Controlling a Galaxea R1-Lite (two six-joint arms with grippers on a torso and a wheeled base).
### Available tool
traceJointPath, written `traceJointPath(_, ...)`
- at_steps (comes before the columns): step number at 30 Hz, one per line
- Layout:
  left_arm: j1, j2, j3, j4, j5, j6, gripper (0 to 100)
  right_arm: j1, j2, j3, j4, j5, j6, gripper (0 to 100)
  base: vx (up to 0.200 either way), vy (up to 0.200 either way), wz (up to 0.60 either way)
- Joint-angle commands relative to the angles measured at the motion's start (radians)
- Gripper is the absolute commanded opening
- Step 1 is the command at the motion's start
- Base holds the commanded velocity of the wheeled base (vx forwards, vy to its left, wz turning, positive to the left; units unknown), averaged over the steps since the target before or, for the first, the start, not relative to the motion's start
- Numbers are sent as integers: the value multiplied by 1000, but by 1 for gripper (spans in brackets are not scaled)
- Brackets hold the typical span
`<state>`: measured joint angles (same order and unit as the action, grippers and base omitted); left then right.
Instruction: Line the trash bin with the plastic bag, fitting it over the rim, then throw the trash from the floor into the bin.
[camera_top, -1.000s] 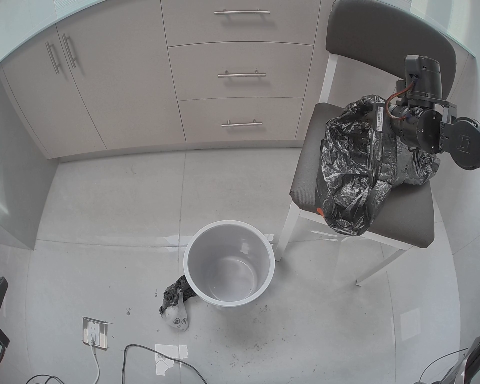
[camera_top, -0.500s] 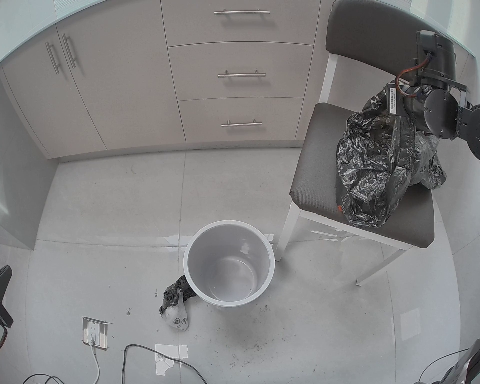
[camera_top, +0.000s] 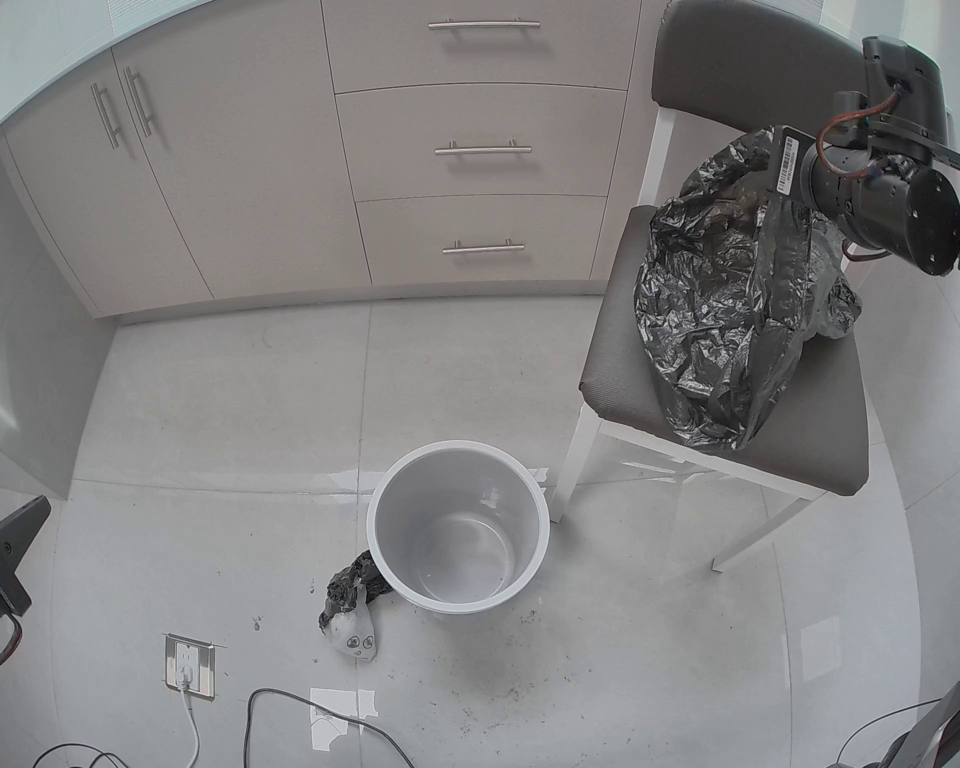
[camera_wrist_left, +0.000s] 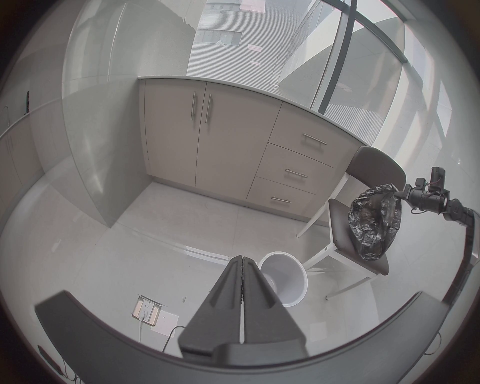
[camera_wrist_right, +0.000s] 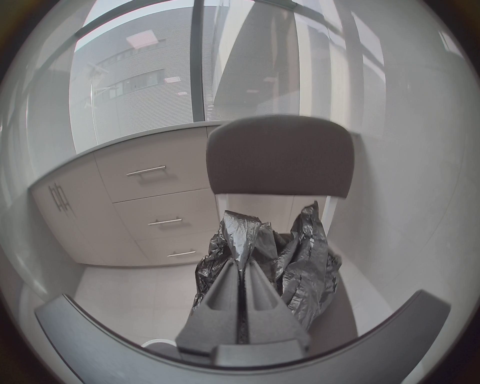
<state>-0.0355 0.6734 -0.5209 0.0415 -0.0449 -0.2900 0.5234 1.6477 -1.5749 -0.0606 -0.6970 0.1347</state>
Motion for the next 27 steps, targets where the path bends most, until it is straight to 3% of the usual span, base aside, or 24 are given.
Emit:
traceJointPath(1, -26, 5, -5, 0, 0, -26, 0, -57, 3, 23, 101, 156, 180, 0, 0, 0, 0)
traceJointPath(3, -26, 2, -5, 0, 0, -26, 0, -100, 17, 18, 147, 263, 284, 0, 0, 0, 0)
traceJointPath(4, -26, 2, -5, 0, 0, -24, 0, -108, 18, 16, 151, 281, 298, 0, 0, 0, 0)
traceJointPath(5, -27, 0, -4, 0, -1, -24, 0, -160, 31, 16, 183, 398, 387, 0, 0, 0, 0)
traceJointPath(11, -27, 2, -1, 0, -1, -28, 0, -316, 61, 16, 196, 715, 582, 0, 0, 0, 0)
traceJointPath(15, -41, 3, -1, -2, -9, -49, 0, -368, 92, 16, 197, 826, 655, 0, 0, 0, 0)
traceJointPath(22, -70, 2, -8, -2, -70, -127, 0, -393, 106, 16, 196, 1018, 790, 0, 0, 0, 0)
traceJointPath(24, -70, 2, -5, -9, -87, -130, 0, -411, 106, 19, 189, 1122, 853, 0, 0, 0, 0)
traceJointPath(27, -72, 3, -4, -14, -90, -132, 0, -431, 96, 33, 186, 1226, 898, 0, 0, 0, 0)
